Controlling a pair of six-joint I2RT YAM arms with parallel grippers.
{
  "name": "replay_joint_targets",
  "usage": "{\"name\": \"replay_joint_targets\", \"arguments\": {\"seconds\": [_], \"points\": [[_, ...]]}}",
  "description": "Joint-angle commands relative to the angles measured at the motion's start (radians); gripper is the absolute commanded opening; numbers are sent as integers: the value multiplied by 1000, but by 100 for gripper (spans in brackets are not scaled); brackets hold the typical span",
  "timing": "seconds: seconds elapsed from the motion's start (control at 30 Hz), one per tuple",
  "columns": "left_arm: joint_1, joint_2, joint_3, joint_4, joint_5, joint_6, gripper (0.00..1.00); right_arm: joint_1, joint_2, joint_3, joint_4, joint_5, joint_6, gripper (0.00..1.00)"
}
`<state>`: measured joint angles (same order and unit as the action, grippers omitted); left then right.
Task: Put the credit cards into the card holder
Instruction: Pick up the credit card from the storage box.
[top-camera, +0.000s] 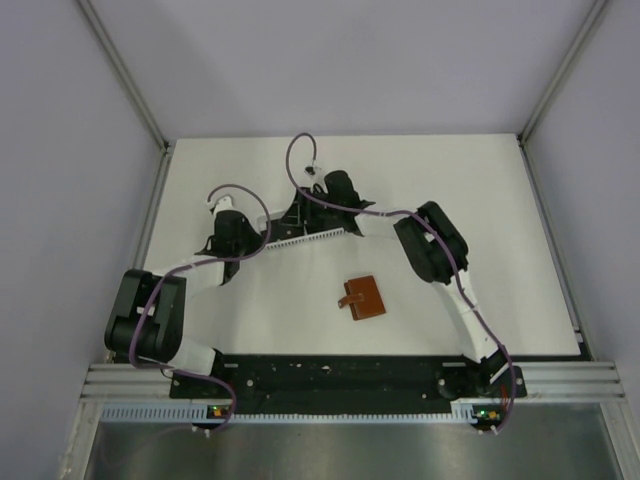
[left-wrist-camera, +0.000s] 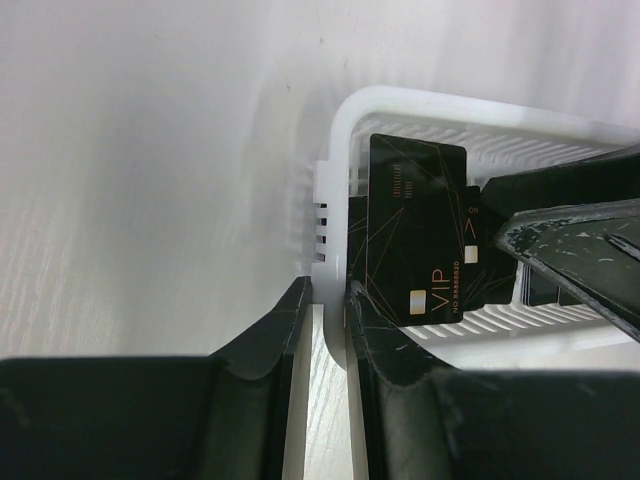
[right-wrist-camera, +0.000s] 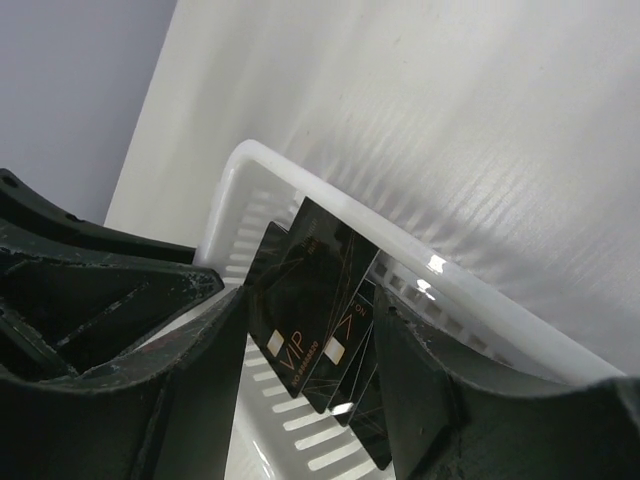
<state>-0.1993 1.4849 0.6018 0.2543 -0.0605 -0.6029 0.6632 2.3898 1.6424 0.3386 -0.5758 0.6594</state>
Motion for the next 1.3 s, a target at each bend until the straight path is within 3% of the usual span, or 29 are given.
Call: {"name": "replay_joint_targets", "arguments": {"seconds": [0.0, 0.43, 0.77, 1.27], "points": [[-45, 35, -4, 71, 146, -5, 0, 65, -75, -1, 168, -202, 74, 52], [-45, 49, -13, 86, 163, -11, 0, 65, -57, 14, 206, -239, 117, 52], [-45, 54, -11, 88, 165, -11, 0, 65, -55, 13, 105, -184, 65, 51], [-45, 48, -19, 88, 160, -11, 0, 65, -228, -104, 25, -44, -61, 56]]}}
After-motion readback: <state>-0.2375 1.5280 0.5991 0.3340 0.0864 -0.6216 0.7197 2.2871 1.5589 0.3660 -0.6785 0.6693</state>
